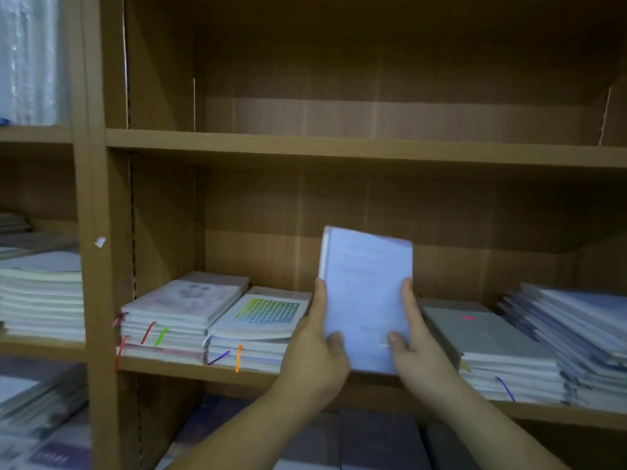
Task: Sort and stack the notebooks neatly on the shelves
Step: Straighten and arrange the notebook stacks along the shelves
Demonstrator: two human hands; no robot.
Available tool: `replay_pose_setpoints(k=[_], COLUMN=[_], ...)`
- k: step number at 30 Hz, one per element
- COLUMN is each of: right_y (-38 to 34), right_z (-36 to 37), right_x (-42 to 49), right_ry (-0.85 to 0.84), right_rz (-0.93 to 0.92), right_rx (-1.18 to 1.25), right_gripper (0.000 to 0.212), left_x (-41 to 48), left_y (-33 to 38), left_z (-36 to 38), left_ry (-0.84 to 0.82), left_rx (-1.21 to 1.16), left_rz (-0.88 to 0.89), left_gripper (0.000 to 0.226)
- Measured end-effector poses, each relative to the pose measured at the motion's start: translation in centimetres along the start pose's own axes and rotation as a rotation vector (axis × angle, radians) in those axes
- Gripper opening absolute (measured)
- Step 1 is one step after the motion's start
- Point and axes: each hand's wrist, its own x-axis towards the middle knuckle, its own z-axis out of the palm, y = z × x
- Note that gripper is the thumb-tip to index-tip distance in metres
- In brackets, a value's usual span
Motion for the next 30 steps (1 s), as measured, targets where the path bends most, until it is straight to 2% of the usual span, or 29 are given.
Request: replay_pose_setpoints(k=[3, 6, 9, 12, 15, 16, 19, 22, 25, 28, 30], right_y=[-0.5, -0.4, 0.1, -0.9, -1.5, -1.5, -0.7, 0.1, 0.4, 1.0, 1.3], right_z=[-1.4, -1.8, -1.3, -1.0, -0.9, -0.9, -1.7, -2.5, -2.4, -1.6, -1.1], right_x=[0.3, -0.4, -0.9, -1.0, -0.8, -0.8, -1.2, -2.5, -3.4, -3.0, -2.4], right_ry=[0.023, -0.038, -0.043, 0.024, 0.002, -0.02, -0.04, -0.118, -0.264, -0.209, -0.172], right_rz=[0.048, 0.14, 0.194, 0.203, 0.196, 0.185, 0.129, 0.054, 0.005, -0.023, -0.037], right_rx=[0.06, 0.077, 0.044, -0.024, -0.146, -0.225, -0.501, -0.346, -0.358, -0.425, -0.432], right_gripper=[0.06, 0.051, 0.048, 0.039, 0.032, 0.04, 0.074, 0.097, 0.121, 0.112, 0.106], left_x=[1.0, 0.8, -0.3, -0.5, -0.6, -0.9, -2.0, -2.6, -2.5, -2.5, -2.4], left_y=[0.8, 0.4, -0.3, -0.7, -1.2, -1.5, -2.9, -4.8, -5.1, -4.5, -4.5], left_z=[-0.6, -0.6, 0.2, -0.3, -1.8, -2.2, -3.4, -4.2, -4.2, -4.0, -4.1], left_ry=[0.021, 0.025, 0.045, 0.133, 0.143, 0.124, 0.022, -0.117, -0.194, -0.036, 0.054], left_rx=[-0.152, -0.246, -0.292, -0.276, 0.132, 0.203, 0.174, 0.247, 0.427, 0.697, 0.785], left_rz=[-0.072, -0.232, -0.335, -0.34, -0.145, -0.084, 0.026, 0.167, 0.265, 0.432, 0.509], left_gripper=[0.074, 0.079, 0.055, 0.034, 0.035, 0.037, 0.046, 0.074, 0.085, 0.078, 0.072])
